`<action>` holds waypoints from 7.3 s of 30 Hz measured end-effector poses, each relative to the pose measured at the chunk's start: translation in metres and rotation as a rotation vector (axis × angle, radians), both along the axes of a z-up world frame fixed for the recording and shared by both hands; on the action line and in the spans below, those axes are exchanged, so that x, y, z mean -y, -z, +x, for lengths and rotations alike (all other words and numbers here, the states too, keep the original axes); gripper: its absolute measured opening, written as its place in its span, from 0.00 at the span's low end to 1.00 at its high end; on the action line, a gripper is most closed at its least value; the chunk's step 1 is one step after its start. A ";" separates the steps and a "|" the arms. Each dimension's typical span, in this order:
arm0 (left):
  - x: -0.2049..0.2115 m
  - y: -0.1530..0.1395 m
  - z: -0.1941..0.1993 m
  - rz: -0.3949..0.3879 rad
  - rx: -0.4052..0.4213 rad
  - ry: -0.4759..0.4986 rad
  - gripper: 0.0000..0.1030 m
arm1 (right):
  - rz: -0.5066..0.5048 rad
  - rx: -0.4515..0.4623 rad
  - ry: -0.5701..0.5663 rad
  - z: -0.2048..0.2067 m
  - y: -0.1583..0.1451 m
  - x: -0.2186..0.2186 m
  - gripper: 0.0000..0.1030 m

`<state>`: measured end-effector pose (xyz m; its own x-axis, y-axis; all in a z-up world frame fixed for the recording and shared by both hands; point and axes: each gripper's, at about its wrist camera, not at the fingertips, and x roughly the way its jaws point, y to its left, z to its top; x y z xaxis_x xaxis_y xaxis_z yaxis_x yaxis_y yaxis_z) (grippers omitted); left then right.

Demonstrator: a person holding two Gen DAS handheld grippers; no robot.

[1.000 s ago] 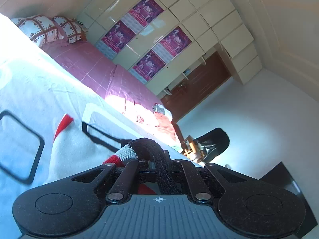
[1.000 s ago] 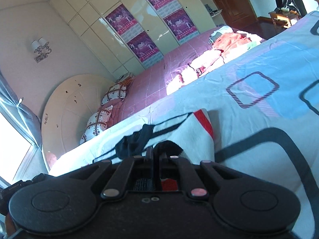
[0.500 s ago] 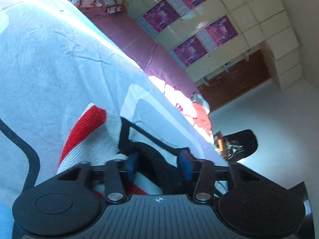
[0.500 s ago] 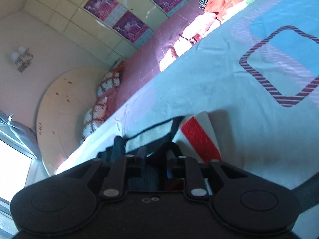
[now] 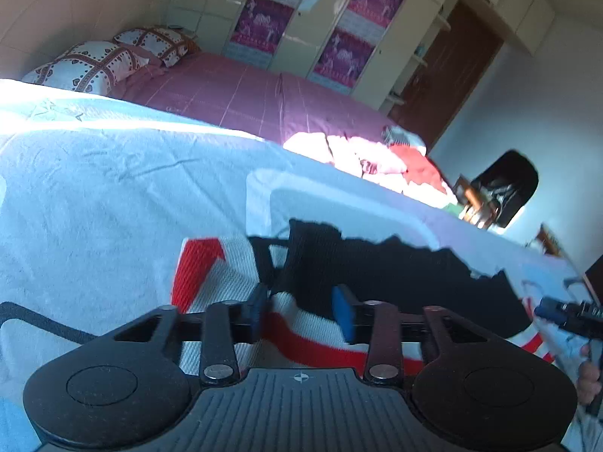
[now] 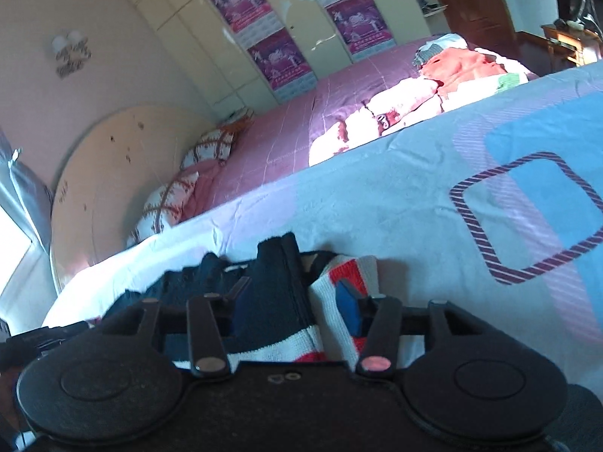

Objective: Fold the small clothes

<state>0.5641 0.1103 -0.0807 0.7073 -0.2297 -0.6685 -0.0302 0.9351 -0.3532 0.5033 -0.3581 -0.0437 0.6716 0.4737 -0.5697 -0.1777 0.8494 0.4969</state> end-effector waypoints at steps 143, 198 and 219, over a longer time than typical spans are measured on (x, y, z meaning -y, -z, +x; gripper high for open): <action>0.062 -0.005 -0.058 0.330 0.025 0.051 0.64 | -0.484 0.107 -0.093 -0.040 0.009 -0.061 0.26; -0.003 0.068 -0.177 -0.599 0.145 -0.381 0.45 | -0.306 0.015 0.001 -0.166 -0.018 -0.123 0.28; 0.015 0.102 -0.136 -0.700 0.218 -0.485 0.14 | -0.367 0.022 -0.075 -0.114 -0.026 -0.174 0.07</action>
<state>0.4285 0.0955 -0.1831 0.9286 -0.1779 -0.3256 -0.2330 0.4033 -0.8849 0.3893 -0.1843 -0.0178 0.6567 0.2887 -0.6967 -0.2530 0.9546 0.1572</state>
